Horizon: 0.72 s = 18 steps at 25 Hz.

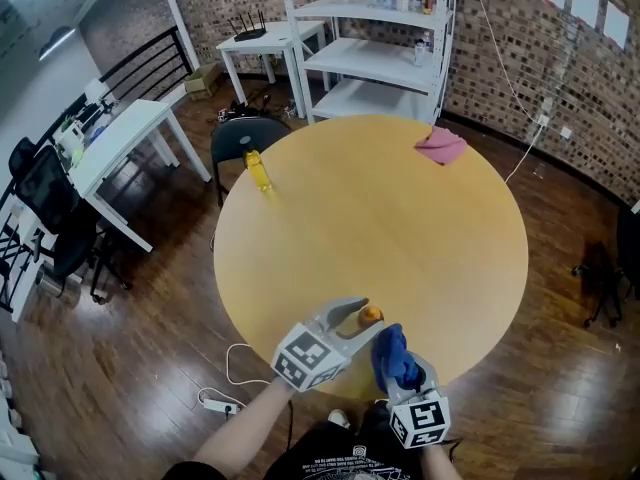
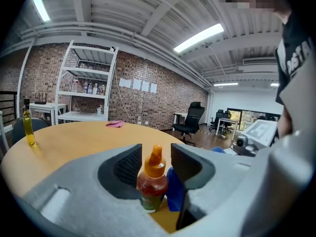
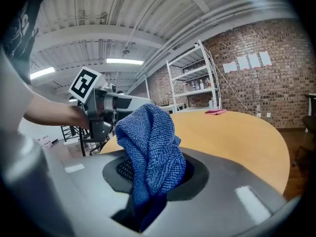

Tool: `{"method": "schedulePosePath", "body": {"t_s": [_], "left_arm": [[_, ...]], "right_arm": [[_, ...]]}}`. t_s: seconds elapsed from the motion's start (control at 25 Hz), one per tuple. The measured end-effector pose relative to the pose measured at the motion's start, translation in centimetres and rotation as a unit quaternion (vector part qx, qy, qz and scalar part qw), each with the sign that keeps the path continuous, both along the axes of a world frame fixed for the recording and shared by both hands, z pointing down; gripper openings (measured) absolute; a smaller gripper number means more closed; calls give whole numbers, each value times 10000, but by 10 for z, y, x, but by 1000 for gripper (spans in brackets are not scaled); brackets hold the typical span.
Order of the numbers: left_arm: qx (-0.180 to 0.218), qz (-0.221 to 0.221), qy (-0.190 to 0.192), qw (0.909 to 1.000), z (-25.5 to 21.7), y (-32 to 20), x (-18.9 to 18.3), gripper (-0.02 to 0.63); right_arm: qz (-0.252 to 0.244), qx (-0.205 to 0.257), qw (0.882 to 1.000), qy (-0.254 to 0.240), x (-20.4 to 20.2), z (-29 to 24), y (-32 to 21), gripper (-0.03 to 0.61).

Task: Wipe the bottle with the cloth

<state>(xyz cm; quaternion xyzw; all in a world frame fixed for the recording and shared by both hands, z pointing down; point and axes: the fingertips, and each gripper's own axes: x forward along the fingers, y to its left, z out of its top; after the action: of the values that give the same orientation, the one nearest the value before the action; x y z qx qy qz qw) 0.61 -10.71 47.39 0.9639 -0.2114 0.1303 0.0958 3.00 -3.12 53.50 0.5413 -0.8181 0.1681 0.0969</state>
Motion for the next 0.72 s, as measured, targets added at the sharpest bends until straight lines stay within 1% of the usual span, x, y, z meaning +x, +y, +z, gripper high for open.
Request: {"method": "schedulePosePath", "body": {"t_s": [0.12, 0.24, 0.32, 0.4, 0.56, 0.64, 0.72], "left_arm": [[-15, -277, 160, 9995, -6, 0, -12, 178], [-157, -672, 358, 9970, -3, -1, -30, 177], [-273, -845, 398, 9953, 5, 1, -37, 176], [-363, -922, 367, 9944, 12, 5, -40, 176], [-459, -960, 363, 9937, 16, 13, -40, 176], [-495, -969, 369, 9934, 17, 16, -43, 176], [-533, -1014, 389, 9927, 19, 17, -46, 176]], "right_arm": [[108, 122, 9998, -67, 4, -17, -6, 109], [131, 369, 9992, -89, 6, -41, -26, 109], [73, 509, 9987, -66, 6, -57, -45, 109], [-17, 577, 9983, 91, 5, -65, -62, 109], [-155, 582, 9960, 663, 2, -68, -81, 109], [-274, 581, 9946, 812, -4, -68, -83, 109], [-351, 584, 9940, 855, -8, -68, -81, 109]]}}
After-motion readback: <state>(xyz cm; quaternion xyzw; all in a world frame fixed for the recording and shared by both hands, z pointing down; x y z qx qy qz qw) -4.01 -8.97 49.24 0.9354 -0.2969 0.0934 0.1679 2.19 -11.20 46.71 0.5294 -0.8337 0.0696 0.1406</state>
